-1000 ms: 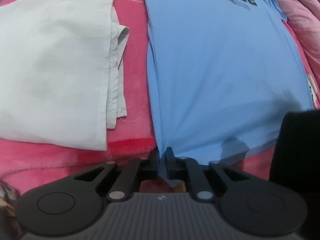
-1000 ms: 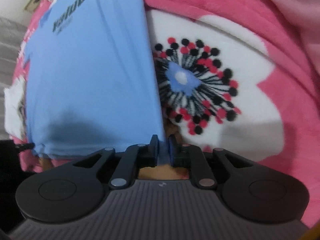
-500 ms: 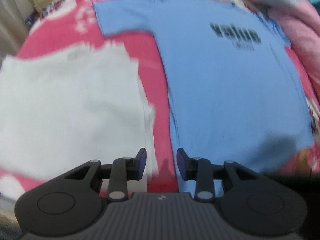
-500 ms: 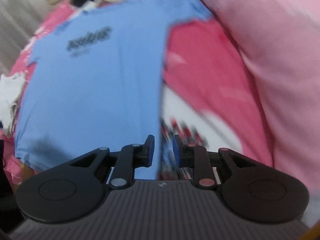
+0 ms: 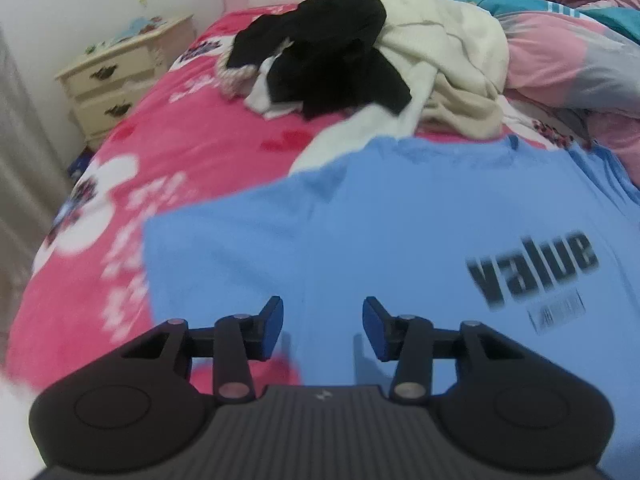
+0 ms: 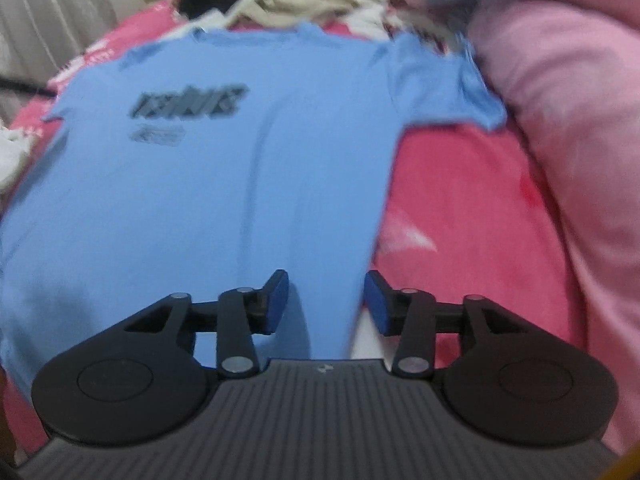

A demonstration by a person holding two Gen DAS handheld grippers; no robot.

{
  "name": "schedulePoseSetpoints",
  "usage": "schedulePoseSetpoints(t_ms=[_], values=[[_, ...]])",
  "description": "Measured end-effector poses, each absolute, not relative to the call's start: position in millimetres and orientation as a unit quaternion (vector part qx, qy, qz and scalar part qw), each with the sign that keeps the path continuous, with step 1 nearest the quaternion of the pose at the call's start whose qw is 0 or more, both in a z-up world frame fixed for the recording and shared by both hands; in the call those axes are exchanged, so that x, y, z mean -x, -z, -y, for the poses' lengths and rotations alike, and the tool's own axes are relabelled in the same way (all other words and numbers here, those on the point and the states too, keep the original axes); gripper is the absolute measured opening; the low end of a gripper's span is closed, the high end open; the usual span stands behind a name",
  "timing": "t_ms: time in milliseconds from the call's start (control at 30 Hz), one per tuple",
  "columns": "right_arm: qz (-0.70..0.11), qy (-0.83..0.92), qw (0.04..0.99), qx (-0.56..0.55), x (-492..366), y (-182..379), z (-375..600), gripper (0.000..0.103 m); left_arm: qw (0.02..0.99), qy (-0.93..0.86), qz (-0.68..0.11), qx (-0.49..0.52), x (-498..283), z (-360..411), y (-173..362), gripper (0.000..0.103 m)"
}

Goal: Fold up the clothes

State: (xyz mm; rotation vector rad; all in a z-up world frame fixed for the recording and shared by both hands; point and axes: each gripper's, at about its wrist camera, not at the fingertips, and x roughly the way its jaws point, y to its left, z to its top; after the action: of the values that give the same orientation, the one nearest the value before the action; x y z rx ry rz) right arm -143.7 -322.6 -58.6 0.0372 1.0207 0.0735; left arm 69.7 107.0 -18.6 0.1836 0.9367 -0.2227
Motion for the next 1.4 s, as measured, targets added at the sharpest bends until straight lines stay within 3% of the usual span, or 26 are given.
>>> schedulePoseSetpoints(t_ms=[233,600,800,1100,1200,1267,1400], values=[[-0.499,-0.002,0.861,-0.103,134,58,360,0.043,0.898,0.058,-0.431,-0.073,-129,-76,57,0.049],[-0.391,0.152,0.892,-0.167,44,46,403,0.05,0.883,0.224,-0.411,0.025,-106,29,69,0.051],[-0.358,0.195,0.871,-0.273,33,76,422,0.05,0.861,0.305,-0.407,0.0,-88,82,80,0.051],[-0.305,0.221,0.88,-0.291,30,90,434,0.047,0.836,0.413,-0.347,-0.097,-68,175,76,0.056],[-0.291,0.219,0.881,-0.303,28,92,438,0.032,0.823,0.432,-0.352,-0.109,-65,196,88,0.055],[-0.284,0.209,0.886,-0.301,29,91,439,0.011,0.809,0.442,-0.377,-0.091,-68,203,99,0.055],[-0.269,0.187,0.905,-0.273,37,79,432,0.004,0.806,0.434,-0.401,-0.048,-74,202,113,0.055]])
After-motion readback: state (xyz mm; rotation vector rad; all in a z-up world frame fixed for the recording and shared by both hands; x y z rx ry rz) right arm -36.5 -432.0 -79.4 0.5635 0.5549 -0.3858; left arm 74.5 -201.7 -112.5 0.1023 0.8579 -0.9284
